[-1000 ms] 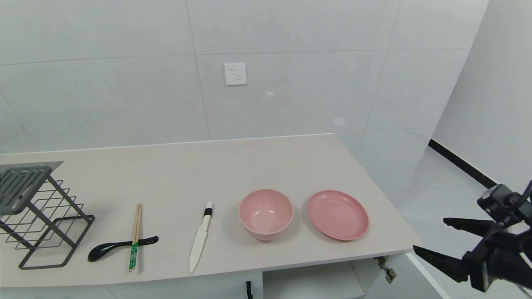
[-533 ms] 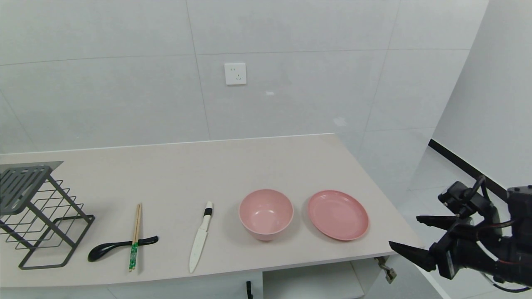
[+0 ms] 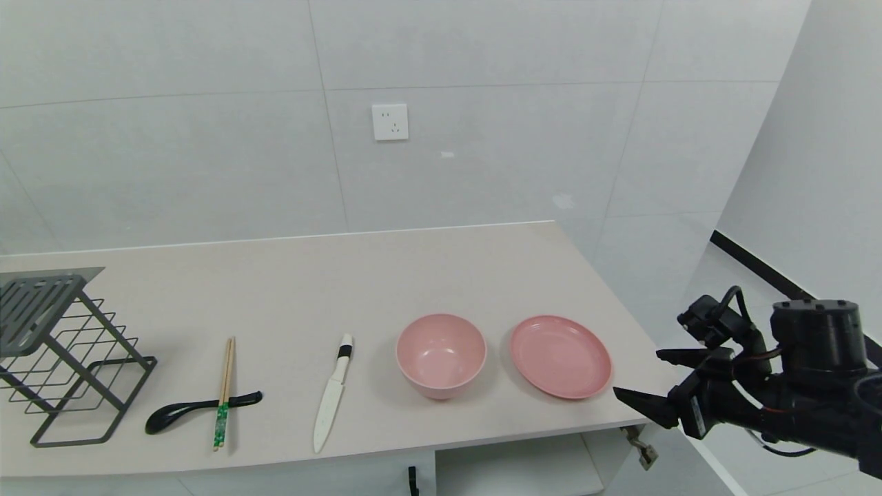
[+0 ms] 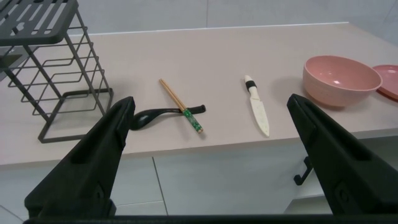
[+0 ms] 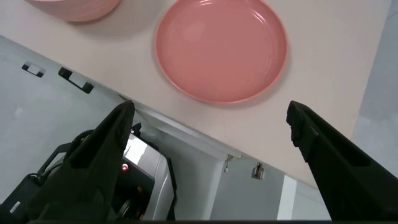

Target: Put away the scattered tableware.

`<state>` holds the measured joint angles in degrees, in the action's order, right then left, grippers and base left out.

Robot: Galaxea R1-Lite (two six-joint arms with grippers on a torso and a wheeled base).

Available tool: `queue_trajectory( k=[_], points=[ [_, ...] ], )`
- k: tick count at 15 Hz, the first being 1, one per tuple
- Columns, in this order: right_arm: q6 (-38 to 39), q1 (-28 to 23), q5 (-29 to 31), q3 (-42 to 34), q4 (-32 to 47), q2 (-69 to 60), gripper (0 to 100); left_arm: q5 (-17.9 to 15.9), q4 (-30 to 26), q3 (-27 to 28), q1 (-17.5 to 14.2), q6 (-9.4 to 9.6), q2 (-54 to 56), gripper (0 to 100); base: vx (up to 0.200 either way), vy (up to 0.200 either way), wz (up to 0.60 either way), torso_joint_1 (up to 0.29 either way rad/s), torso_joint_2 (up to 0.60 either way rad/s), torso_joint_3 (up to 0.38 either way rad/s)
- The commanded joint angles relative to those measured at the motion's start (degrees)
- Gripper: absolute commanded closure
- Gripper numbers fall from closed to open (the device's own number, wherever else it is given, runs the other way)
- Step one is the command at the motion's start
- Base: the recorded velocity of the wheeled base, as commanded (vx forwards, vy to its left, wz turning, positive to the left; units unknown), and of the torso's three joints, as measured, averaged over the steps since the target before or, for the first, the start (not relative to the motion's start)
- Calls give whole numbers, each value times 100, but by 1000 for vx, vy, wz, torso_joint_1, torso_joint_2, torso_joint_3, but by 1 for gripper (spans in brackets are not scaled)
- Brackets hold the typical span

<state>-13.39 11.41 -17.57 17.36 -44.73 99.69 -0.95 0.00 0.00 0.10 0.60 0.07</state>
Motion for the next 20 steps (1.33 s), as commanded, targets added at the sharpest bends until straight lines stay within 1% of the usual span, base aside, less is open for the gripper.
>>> queue_trajectory(
  k=[1, 5, 9, 12, 14, 16, 20],
  points=[
    [64, -7, -1, 198, -62, 498, 0, -2, 9, 0, -1, 2, -7, 0, 0, 0, 0, 0, 0, 0],
    [170, -51, 8, 479, -89, 736, 0, -2, 9, 0, -1, 2, -7, 0, 0, 0, 0, 0, 0, 0],
    [354, -16, 25, 901, -229, 1307, 0, -2, 9, 0, -1, 2, -7, 0, 0, 0, 0, 0, 0, 0],
    [486, -51, 192, 1226, -229, 1667, 0, -2, 9, 0, -1, 2, -7, 0, 0, 0, 0, 0, 0, 0],
    [688, -86, 201, 1375, -247, 1861, 0, -2, 9, 0, -1, 2, -7, 0, 0, 0, 0, 0, 0, 0],
    [829, -183, 438, 1569, -458, 2230, 0, -2, 9, 0, -1, 2, -7, 0, 0, 0, 0, 0, 0, 0],
    [952, -113, 465, 1613, -695, 2529, 0, 7, 9, 0, -1, 2, -7, 0, 0, 0, 0, 0, 0, 0]
  ],
)
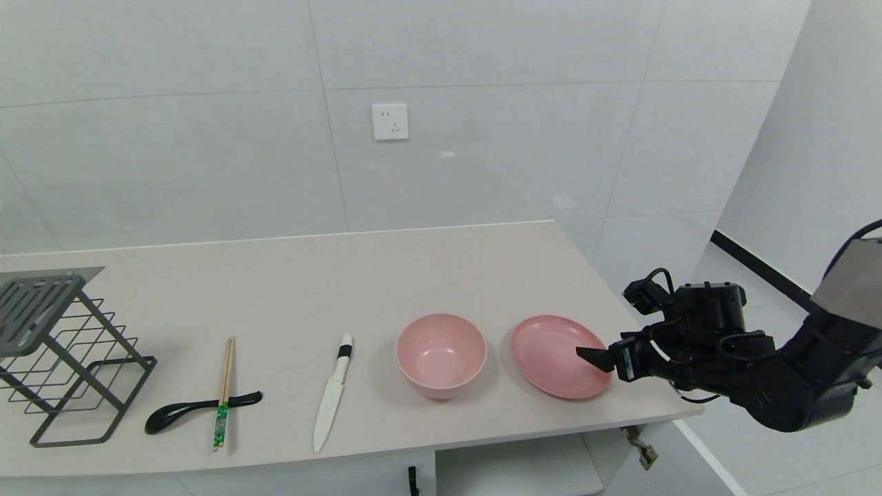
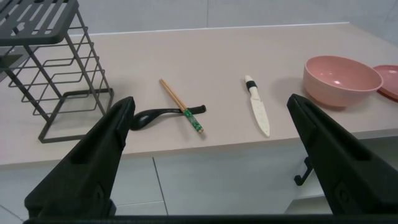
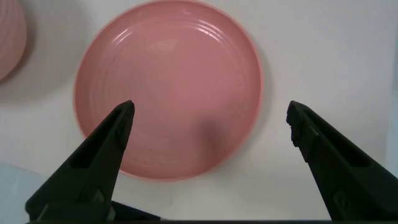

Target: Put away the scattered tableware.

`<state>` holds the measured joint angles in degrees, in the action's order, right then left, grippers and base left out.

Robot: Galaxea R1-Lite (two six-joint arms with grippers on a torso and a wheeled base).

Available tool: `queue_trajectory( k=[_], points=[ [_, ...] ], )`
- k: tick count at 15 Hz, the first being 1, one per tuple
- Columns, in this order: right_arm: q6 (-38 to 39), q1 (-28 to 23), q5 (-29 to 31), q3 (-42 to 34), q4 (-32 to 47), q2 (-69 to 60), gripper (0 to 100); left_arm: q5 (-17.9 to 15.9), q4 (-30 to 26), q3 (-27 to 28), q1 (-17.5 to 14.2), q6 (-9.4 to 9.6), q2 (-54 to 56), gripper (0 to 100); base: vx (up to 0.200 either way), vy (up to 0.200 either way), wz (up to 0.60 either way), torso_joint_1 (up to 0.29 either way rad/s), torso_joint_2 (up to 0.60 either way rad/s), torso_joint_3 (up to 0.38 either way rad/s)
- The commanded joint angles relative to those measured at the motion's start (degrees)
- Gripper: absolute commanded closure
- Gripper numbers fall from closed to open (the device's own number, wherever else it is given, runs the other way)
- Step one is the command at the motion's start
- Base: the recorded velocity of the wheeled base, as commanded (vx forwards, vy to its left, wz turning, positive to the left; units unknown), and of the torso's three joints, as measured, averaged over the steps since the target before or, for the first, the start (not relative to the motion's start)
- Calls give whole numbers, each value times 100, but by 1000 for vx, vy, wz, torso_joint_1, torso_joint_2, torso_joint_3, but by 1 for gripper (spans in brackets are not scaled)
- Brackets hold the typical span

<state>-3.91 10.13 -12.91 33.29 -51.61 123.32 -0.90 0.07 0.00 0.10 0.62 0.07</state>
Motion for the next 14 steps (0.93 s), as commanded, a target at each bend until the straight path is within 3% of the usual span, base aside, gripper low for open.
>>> queue_trajectory(
  k=[1, 14],
  points=[
    [31, 15, -1, 19, -33, 210, 0, 2, 1, 0, -1, -1, -7, 0, 0, 0, 0, 0, 0, 0],
    [198, -29, 8, 468, -261, 816, 0, 2, 1, 0, -1, -9, -7, 0, 0, 0, 0, 0, 0, 0]
  ],
)
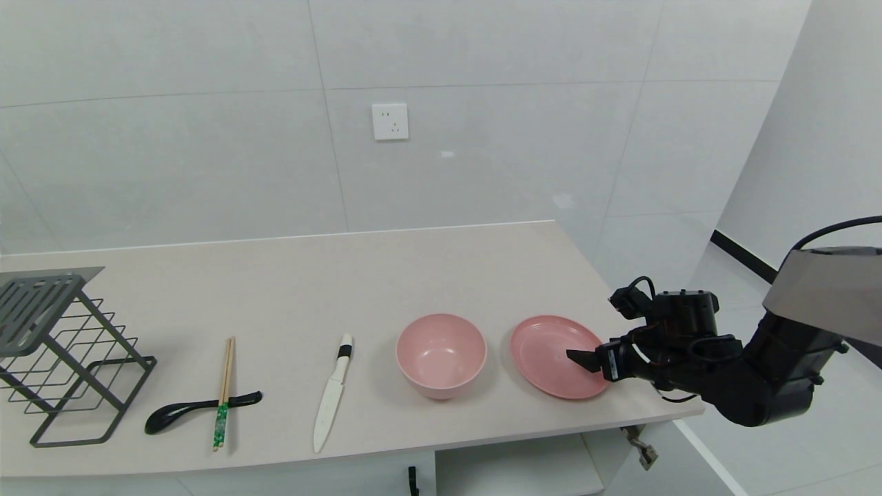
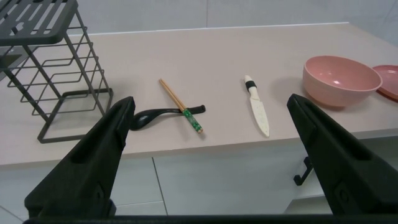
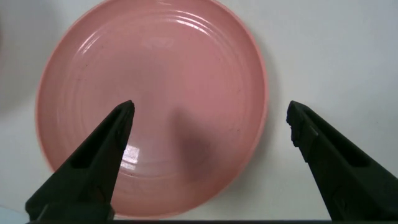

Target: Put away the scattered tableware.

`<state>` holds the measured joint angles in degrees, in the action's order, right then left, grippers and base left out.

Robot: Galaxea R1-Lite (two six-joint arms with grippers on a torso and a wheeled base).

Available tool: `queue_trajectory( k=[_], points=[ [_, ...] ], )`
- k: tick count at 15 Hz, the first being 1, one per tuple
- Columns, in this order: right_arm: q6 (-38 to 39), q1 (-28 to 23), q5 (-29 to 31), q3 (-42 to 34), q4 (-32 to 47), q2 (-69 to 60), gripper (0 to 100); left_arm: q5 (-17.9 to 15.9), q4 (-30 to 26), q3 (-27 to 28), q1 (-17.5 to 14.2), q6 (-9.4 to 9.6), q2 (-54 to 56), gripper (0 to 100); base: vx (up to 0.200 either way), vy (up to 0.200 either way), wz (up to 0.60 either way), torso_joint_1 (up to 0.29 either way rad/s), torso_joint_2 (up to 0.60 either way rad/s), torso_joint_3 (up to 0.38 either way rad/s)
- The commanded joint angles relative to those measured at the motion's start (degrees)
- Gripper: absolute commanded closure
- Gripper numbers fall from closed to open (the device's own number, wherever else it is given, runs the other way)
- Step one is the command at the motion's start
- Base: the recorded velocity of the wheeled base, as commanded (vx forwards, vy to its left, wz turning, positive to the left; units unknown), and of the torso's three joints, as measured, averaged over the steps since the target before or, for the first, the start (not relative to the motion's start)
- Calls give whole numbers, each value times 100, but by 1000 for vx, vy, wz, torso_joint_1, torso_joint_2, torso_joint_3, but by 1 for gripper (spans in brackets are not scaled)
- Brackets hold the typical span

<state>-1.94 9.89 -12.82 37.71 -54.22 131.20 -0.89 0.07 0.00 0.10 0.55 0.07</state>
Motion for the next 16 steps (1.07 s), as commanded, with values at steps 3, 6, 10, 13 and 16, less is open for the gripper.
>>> queue_trajectory(
  k=[3, 6, 10, 13, 16],
  points=[
    [0, -31, -1, 141, 0, 170, 0, 1, 1, 0, -1, -2, -7, 0, 0, 0, 0, 0, 0, 0],
    [0, 13, -1, 255, 0, 301, 0, 1, 1, 0, -1, -11, -7, 0, 0, 0, 0, 0, 0, 0],
    [0, 128, 17, 228, -80, 407, 0, 1, 1, 0, -1, -11, -7, 0, 0, 0, 0, 0, 0, 0],
    [9, 171, 114, 220, -80, 574, 100, 10, 1, 0, -1, -11, -7, 0, 0, 0, 0, 0, 0, 0],
    [18, 189, 131, 202, -80, 591, 100, 10, 1, 0, -1, -11, -7, 0, 0, 0, 0, 0, 0, 0]
  ],
)
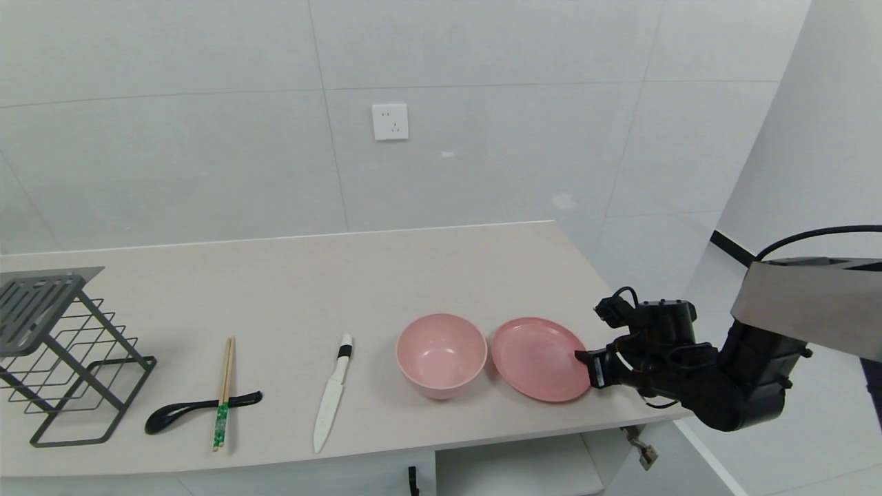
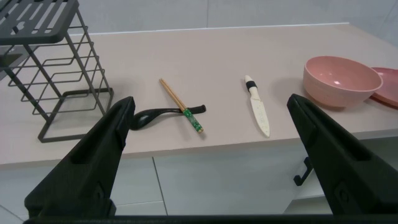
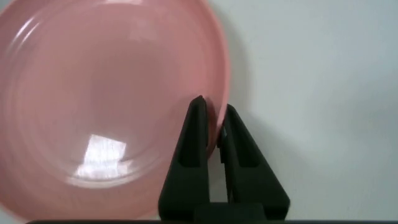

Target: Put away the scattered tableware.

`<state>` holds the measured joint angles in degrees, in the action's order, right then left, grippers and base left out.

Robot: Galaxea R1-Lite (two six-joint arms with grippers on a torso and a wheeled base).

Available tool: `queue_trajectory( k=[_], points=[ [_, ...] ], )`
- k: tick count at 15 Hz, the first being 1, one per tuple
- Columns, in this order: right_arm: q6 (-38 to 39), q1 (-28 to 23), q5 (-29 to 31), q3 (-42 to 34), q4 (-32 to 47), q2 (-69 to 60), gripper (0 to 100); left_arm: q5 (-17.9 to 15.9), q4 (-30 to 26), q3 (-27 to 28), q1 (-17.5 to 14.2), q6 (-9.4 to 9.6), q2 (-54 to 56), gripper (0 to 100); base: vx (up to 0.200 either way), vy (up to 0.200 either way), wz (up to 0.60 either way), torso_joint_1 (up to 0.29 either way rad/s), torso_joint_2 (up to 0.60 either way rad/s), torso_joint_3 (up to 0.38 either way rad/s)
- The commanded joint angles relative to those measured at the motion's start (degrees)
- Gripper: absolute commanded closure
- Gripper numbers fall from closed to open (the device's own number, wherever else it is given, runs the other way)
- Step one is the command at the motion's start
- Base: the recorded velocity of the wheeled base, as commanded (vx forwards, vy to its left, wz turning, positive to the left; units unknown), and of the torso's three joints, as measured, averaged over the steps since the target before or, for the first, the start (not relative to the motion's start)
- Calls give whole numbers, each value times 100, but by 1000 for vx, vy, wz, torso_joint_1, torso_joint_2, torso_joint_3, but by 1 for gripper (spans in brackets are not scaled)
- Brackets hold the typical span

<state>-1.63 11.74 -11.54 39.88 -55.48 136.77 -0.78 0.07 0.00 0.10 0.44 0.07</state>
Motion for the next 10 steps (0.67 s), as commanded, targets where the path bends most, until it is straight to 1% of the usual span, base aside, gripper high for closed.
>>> queue_trajectory(
  k=[1, 2, 3, 5, 6, 7, 9, 10],
  points=[
    [-12, -49, -6, -15, 37, 8, 100, -1, 1, 0, -1, -9, -7, 0, 0, 0, 0, 0, 0, 0],
    [-12, -110, -6, -15, 11, -36, 100, -1, 1, 0, -1, 0, -7, 0, 0, 0, 0, 0, 0, 0],
    [-12, -225, -14, -41, -174, -159, 100, -1, 1, 0, -1, -9, -7, 0, 0, 0, 0, 0, 0, 0],
    [32, -401, -76, -498, -956, -537, 100, -1, 1, 0, -1, 0, -7, 0, 0, 0, 0, 0, 0, 0],
    [199, -444, -94, -788, -1439, -678, 100, -1, 1, 0, -1, 0, -7, 0, 0, 0, 0, 0, 0, 0],
    [462, -444, -120, -947, -1817, -757, 100, -1, 1, 0, -1, 0, -7, 0, 0, 0, 0, 0, 0, 0],
    [1288, -453, -305, -1263, -2714, -871, 100, -1, 1, 0, -1, 0, -7, 0, 0, 0, 0, 0, 0, 0],
    [1499, -488, -313, -1342, -3013, -862, 100, -10, 1, 0, -1, 0, -7, 0, 0, 0, 0, 0, 0, 0]
  ],
)
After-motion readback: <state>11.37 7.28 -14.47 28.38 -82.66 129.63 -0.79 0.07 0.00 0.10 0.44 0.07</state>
